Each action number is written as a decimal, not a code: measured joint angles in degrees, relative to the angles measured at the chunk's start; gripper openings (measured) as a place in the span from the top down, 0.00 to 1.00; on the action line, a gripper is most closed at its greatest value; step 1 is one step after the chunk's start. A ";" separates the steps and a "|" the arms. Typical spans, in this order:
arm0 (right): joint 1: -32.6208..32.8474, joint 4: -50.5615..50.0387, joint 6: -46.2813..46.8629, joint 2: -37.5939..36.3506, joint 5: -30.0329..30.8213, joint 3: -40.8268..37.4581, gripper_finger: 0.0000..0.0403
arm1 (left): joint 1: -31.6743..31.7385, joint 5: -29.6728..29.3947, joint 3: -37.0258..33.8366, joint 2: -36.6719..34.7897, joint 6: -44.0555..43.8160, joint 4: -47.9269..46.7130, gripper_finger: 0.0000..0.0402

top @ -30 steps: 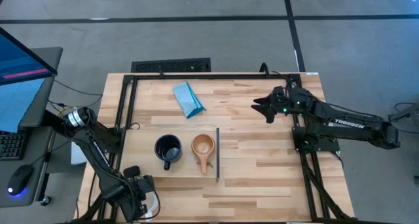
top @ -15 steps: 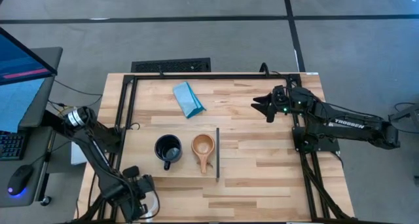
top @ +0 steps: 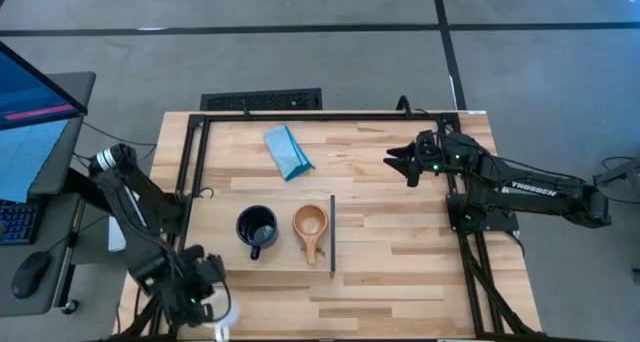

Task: Stack small to large cups/mugs on shelf
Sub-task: Put the white cup on the shelf

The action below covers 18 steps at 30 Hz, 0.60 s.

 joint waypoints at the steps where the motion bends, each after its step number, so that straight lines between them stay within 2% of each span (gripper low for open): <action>1: 0.02 0.00 0.00 0.00 0.00 0.00 0.38 | 0.00 -0.07 0.00 -1.12 -0.12 -1.59 1.00; 6: 0.02 0.00 0.04 0.00 0.00 0.00 0.38 | 0.50 -0.19 0.00 -6.39 -0.66 -7.18 1.00; 13: 0.02 -0.02 0.04 0.00 0.00 0.00 0.38 | 1.10 -4.38 0.00 -13.05 0.88 -8.77 1.00; 18: 0.02 -0.02 0.07 0.00 0.00 0.00 0.38 | 2.54 -4.92 0.00 -17.66 0.16 -12.42 1.00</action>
